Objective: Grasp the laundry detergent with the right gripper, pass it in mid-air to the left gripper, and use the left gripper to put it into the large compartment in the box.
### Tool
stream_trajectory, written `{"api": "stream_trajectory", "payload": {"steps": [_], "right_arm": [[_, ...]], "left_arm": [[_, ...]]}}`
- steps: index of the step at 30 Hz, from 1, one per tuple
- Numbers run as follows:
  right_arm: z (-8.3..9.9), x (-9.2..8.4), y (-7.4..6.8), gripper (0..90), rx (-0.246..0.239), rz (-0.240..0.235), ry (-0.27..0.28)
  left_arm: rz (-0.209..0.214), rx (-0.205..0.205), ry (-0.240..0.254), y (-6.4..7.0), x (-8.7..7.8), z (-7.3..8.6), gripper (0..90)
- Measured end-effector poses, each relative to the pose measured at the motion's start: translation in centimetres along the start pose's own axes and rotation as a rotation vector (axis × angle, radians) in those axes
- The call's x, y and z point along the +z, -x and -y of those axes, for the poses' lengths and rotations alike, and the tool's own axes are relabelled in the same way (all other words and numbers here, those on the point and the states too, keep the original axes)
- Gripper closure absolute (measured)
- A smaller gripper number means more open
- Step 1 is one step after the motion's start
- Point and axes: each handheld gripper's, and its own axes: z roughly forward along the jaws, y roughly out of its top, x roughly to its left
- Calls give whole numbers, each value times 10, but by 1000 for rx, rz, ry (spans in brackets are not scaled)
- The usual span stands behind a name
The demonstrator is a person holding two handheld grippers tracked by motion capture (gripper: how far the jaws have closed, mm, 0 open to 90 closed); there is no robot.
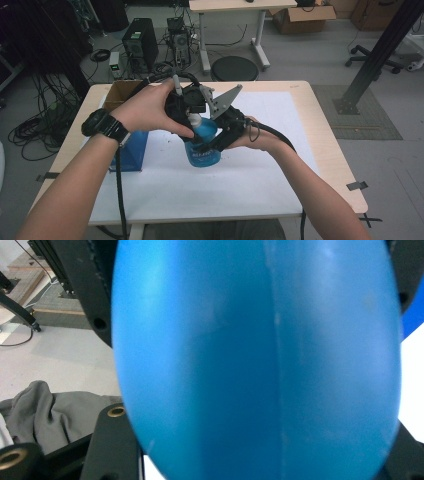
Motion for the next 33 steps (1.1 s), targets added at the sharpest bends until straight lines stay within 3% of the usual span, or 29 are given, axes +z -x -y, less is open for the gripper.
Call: {"api": "stream_trajectory", "payload": {"steps": [17,18,20,21,22,24,28,30,33], "right_arm": [[1,-2,2,411,4,-5,2],[2,-2,3,300,20,-10,1],[4,-2,3,190,16,32,-19],[4,-2,3,190,16,32,-19],[9,-4,5,90,40,29,-9],[13,-10,5,62,31,57,-13],[26,-29,9,55,75,100,-26],[30,-34,10,54,89,105,-36],[49,-53,13,52,119,138,-105]], "left_arm": [[-6,-27,-17,-2,-1,-6,380],[0,-40,-28,-4,-3,-6,380],[-1,-55,-31,-6,-6,-7,380],[-1,-55,-31,-6,-6,-7,380],[-8,-88,-33,-8,-10,-5,380],[-22,-117,-38,-11,-15,-3,380],[-58,-203,-51,-18,-30,6,380],[-64,-223,-53,-20,-35,8,380],[-90,-294,-57,-28,-53,17,380]]}}
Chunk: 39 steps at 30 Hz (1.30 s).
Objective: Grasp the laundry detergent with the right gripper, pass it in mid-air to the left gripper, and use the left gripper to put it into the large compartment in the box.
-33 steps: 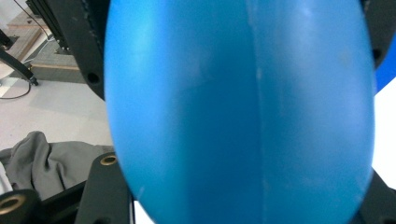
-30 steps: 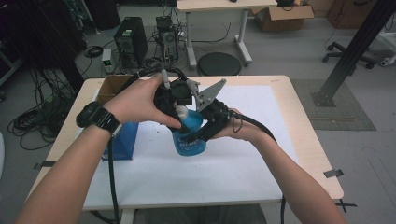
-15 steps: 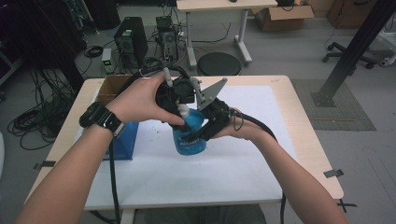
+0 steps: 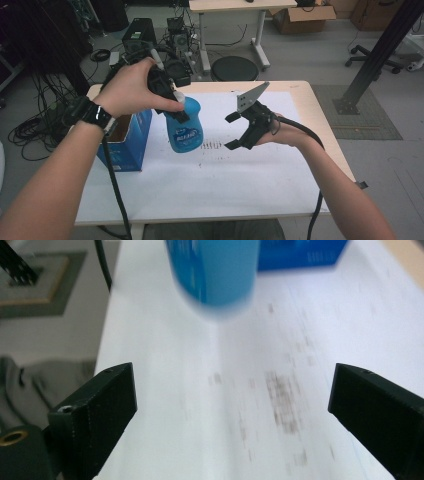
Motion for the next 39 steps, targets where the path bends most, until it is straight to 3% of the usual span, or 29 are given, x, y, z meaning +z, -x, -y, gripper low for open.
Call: {"api": "stream_trajectory", "payload": {"steps": [3,7,8,9,13,19,20,21,24,28,34,39], "right_arm": [[17,-11,5,53,27,36,-72],[38,-27,12,61,73,74,-117],[38,-27,12,61,73,74,-117],[46,-34,15,64,89,95,-129],[61,-49,21,65,124,139,-166],[76,-62,24,69,143,159,-213],[78,-64,24,70,143,162,-217],[80,-65,24,70,142,163,-223],[83,-68,24,71,148,170,-225],[88,-68,24,72,151,179,-246],[91,-68,24,75,156,185,-252],[92,-68,23,77,159,185,-253]], "left_arm": [[-27,-88,4,-10,-15,6,381],[-73,-247,19,-25,-36,16,381],[-73,-247,19,-25,-36,16,381],[-101,-347,28,-33,-45,23,380],[-144,-565,43,-50,-60,40,380],[-203,-807,38,-72,-74,72,380],[-203,-807,38,-72,-74,72,380],[-224,-855,27,-77,-75,82,380],[-249,-918,20,-84,-76,95,380],[-272,-966,11,-89,-74,109,380],[-272,-1009,0,-93,-61,124,380],[-266,-1017,-29,-96,-41,132,380]]}}
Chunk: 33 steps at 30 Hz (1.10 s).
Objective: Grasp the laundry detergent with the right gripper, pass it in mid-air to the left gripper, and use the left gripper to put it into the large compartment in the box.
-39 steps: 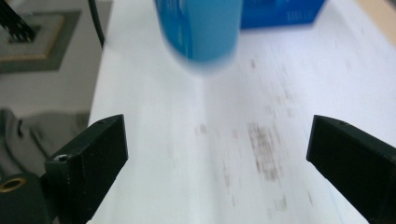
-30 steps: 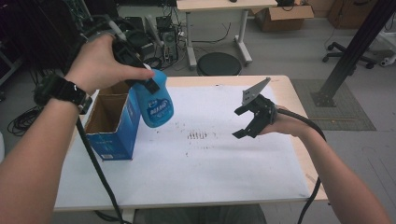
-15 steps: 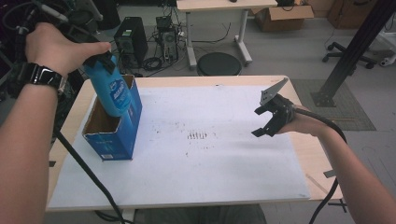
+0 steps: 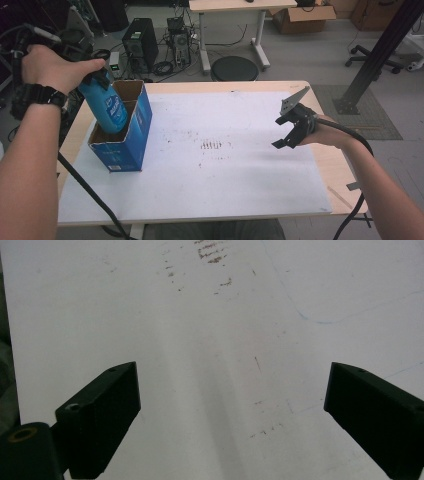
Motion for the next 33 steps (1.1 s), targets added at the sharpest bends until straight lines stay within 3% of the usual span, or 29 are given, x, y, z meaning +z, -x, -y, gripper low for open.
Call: {"api": "stream_trajectory", "payload": {"steps": [19,23,33], "right_arm": [[1,6,-4,75,-4,-20,-7],[1,6,-4,75,-5,-25,-8],[3,6,-3,76,-3,-28,-9]], "left_arm": [[-5,-3,-84,1,75,13,380],[-25,3,-115,4,97,17,380],[-18,-4,-148,5,124,23,380]]}}
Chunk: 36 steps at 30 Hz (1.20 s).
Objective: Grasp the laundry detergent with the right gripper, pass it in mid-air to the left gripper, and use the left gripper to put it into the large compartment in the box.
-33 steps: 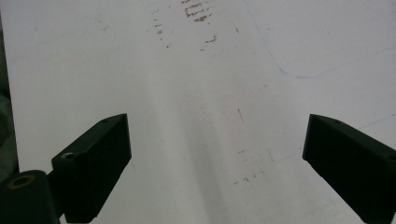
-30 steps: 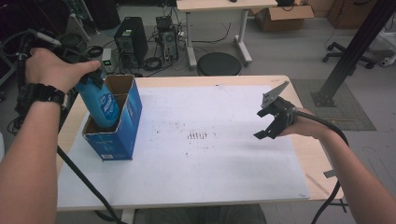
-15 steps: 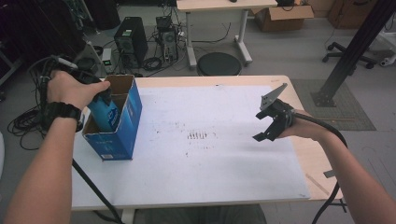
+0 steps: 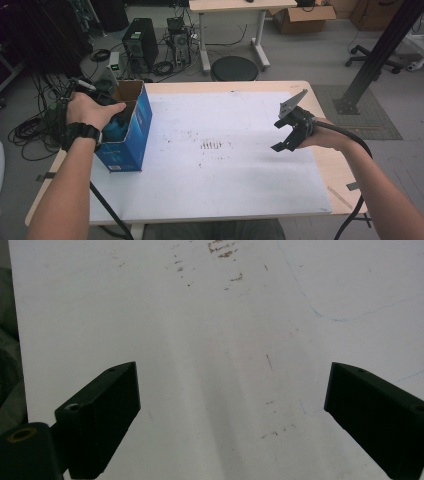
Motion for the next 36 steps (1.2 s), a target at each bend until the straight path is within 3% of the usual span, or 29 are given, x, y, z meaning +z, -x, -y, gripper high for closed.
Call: {"api": "stream_trajectory", "payload": {"steps": [8,28,36], "right_arm": [[0,0,0,76,1,2,1],[0,1,-4,75,1,-5,-1],[1,0,-4,76,2,-8,-1]], "left_arm": [[2,1,-8,1,10,1,380],[4,6,-3,1,11,3,372],[15,13,-11,4,11,5,327]]}}
